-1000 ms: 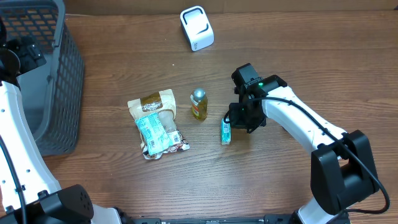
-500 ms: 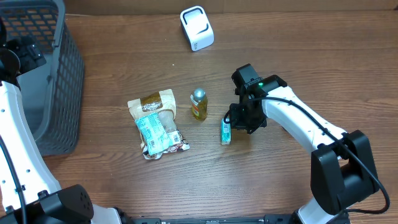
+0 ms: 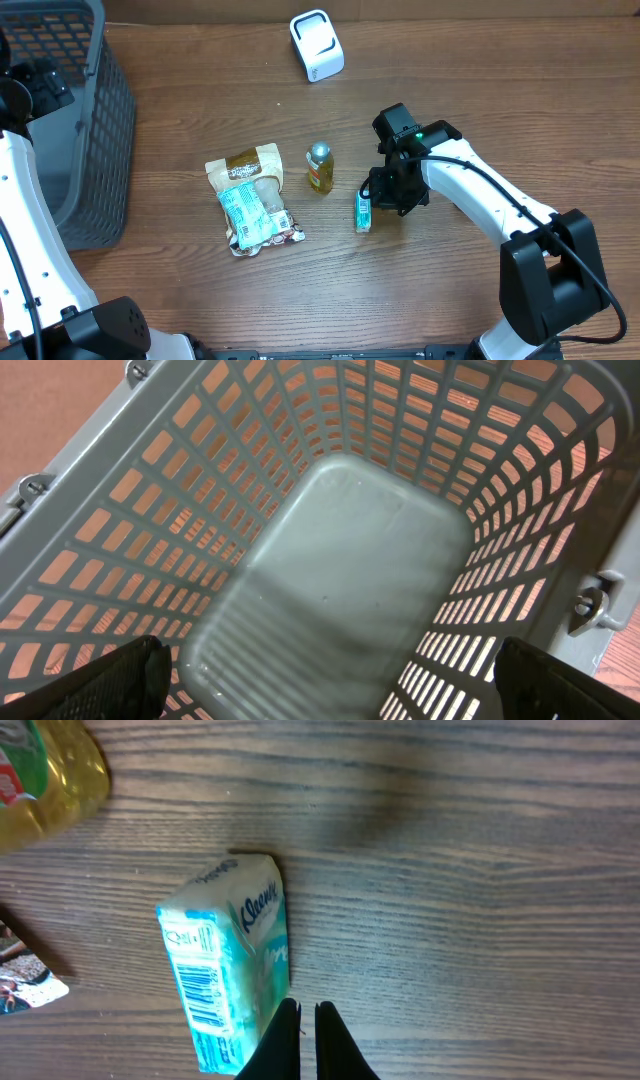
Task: Scan the item barcode
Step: 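Lower the right gripper onto the Kleenex pack and close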
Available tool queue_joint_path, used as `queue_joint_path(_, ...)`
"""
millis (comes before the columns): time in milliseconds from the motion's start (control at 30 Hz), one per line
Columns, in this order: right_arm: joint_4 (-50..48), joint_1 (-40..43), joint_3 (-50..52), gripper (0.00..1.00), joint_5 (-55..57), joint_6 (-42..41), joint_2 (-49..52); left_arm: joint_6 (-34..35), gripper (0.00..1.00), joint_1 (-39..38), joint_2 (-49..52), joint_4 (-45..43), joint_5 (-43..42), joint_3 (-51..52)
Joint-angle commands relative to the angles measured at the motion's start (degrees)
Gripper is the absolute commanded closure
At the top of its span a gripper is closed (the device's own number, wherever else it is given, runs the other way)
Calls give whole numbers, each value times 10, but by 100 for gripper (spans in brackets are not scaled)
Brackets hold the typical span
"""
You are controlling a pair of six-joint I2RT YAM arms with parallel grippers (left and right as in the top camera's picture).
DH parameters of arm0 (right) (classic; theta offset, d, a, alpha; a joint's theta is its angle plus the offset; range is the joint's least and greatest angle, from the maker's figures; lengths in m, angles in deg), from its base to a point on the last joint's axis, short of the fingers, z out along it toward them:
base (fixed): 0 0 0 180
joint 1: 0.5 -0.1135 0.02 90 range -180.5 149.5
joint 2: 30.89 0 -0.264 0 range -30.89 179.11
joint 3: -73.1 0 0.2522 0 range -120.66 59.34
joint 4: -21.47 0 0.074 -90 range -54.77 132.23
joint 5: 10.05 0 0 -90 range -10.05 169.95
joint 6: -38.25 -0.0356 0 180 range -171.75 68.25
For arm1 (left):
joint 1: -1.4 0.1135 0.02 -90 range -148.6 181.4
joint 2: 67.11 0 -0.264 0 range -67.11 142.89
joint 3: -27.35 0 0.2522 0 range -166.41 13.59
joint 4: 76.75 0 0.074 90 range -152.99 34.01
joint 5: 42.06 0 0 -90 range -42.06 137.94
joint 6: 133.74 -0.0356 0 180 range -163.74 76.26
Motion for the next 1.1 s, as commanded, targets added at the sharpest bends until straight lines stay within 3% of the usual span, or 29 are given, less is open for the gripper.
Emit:
queue_joint_path(0, 5, -1, 4, 96, -3, -1, -9, -11, 1, -1, 0, 0, -4, -8)
queue_joint_path(333, -54, -1, 54, 96, -36, 0, -10, -11, 1, -1, 0, 0, -4, -8)
queue_joint_path(667, -78, -1, 54, 94, -183, 63, -10, -11, 0, -1, 0, 0, -4, -8)
queue_joint_path(833, -89, -1, 54, 82, -181, 63, -10, -11, 1, -1, 0, 0, -4, -8)
queue_joint_path(933, -99, -1, 55, 70, -179, 62, -9, -11, 0, -1, 0, 0, -4, -8)
queue_joint_path(1067, -110, -1, 57, 66, -179, 58, -9, -11, 0, -1, 0, 0, -4, -8)
